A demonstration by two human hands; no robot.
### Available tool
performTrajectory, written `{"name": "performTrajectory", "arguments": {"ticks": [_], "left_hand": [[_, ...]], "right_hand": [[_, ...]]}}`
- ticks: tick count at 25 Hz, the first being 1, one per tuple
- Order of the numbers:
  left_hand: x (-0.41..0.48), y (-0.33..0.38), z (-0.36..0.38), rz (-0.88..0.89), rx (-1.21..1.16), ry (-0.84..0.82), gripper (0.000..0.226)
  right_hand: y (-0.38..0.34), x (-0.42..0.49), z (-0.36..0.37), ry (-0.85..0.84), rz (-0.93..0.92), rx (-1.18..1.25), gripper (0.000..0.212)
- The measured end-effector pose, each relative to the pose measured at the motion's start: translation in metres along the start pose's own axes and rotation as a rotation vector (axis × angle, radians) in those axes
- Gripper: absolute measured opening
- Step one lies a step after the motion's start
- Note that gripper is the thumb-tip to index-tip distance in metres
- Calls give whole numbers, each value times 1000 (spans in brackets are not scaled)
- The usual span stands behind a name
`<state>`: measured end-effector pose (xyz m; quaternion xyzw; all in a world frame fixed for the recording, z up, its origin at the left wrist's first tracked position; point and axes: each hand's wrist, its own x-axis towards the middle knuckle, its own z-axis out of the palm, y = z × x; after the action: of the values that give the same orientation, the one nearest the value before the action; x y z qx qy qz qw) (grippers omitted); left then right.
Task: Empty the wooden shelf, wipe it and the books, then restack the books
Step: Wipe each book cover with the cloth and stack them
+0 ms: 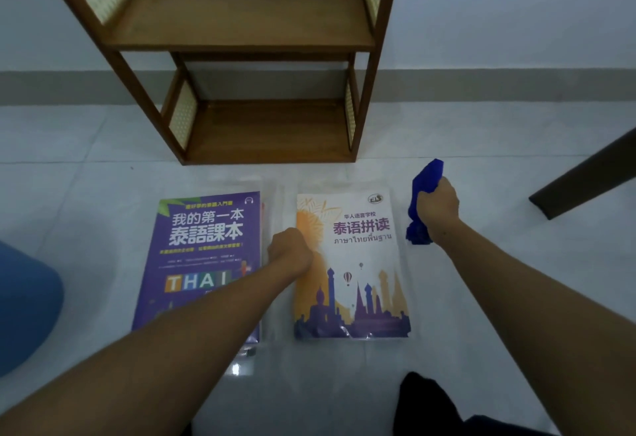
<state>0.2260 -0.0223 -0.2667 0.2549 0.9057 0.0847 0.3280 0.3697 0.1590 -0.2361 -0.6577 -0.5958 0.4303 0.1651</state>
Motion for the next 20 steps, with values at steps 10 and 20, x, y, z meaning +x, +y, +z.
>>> {"name": "performTrajectory", "arguments": {"ticks": [10,20], "left_hand": [[-30,-35,-165,338,-53,-79,28],[-24,-184,-145,163,-104,178,31]], "right_hand": [[-74,-82,51,-404,133,514,26],[-83,-169,136,-619,-290,101,28]]}}
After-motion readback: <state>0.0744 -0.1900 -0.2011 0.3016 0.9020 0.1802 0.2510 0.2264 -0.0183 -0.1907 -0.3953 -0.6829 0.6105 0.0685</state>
